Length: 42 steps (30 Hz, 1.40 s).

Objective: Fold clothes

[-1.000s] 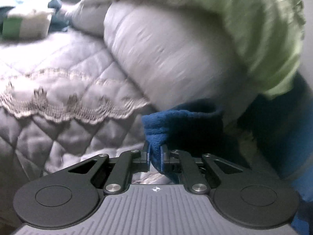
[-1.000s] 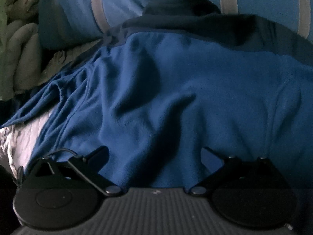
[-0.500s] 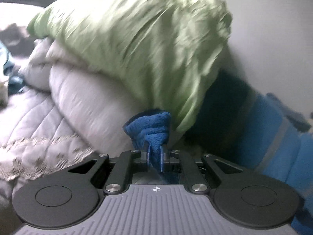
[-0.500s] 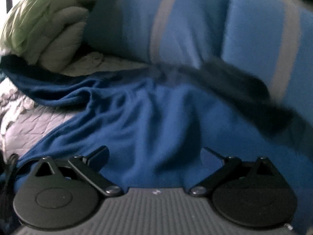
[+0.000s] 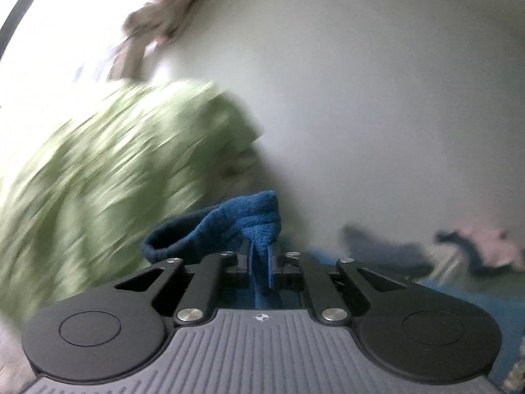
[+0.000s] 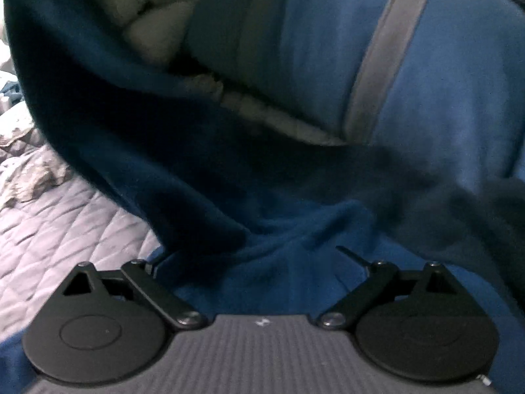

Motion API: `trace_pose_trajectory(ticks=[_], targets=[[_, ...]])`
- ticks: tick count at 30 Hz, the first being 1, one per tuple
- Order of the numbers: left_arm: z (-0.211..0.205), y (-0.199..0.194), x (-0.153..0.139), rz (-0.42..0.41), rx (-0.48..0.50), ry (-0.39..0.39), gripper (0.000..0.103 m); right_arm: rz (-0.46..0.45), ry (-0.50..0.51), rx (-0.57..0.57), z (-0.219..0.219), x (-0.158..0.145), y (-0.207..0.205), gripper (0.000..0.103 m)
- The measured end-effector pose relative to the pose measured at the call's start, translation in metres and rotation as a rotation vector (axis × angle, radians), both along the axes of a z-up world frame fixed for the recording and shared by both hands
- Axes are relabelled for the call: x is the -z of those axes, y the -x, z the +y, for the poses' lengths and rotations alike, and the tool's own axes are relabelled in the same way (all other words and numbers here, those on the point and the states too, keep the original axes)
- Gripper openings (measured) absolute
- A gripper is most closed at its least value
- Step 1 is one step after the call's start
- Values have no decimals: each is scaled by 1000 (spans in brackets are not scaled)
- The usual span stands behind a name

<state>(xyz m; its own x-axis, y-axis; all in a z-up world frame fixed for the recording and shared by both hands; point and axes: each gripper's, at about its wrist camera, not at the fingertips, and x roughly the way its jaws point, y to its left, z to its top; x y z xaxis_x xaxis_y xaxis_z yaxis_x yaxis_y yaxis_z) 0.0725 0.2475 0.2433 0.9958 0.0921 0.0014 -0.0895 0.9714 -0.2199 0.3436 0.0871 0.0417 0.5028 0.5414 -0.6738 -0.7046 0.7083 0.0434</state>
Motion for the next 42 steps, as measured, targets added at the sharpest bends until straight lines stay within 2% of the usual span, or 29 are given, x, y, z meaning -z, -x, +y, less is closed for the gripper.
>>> trace_pose_trajectory(ticks=[1,4,8,11,16,20,22,26,27,29,31,33,35,36,42], targets=[[-17,-8,-10,-6,40,-28,7,14,-7,1,7,4,-5,103],[-68,-32,-39,-25,159,-111,7,55,-26,4,27,17,-19,103],[-147,-46,-45,-26,302,-221,7,68,-3,29,17,6,-12,102],[-184,-49,-45,-15,388,-246,7,90,25,57,-11,-24,4,103],[-231,-52,-36,24,505,-281,7,81,56,67,-97,-89,67,103],[-281,-50,-3,85,577,-327,8,136,27,143,-179,-130,127,103],[-307,-49,18,125,616,-346,8,180,-23,181,-218,-143,157,103],[-364,-48,88,241,668,-401,10,173,-84,321,-287,-159,217,103],[-377,-47,105,271,671,-417,14,160,-88,376,-301,-159,229,103],[-403,-45,148,341,697,-474,45,147,-98,493,-327,-155,247,103],[-421,-41,189,405,740,-532,51,181,-119,572,-350,-150,255,103],[-427,-38,215,465,766,-569,55,229,-149,642,-370,-144,259,103],[-423,-35,228,526,769,-575,63,257,-171,694,-383,-139,260,103],[-418,-33,229,539,768,-566,64,263,-179,709,-388,-137,260,103],[-352,-9,211,514,715,-533,74,284,-236,724,-397,-132,248,103]])
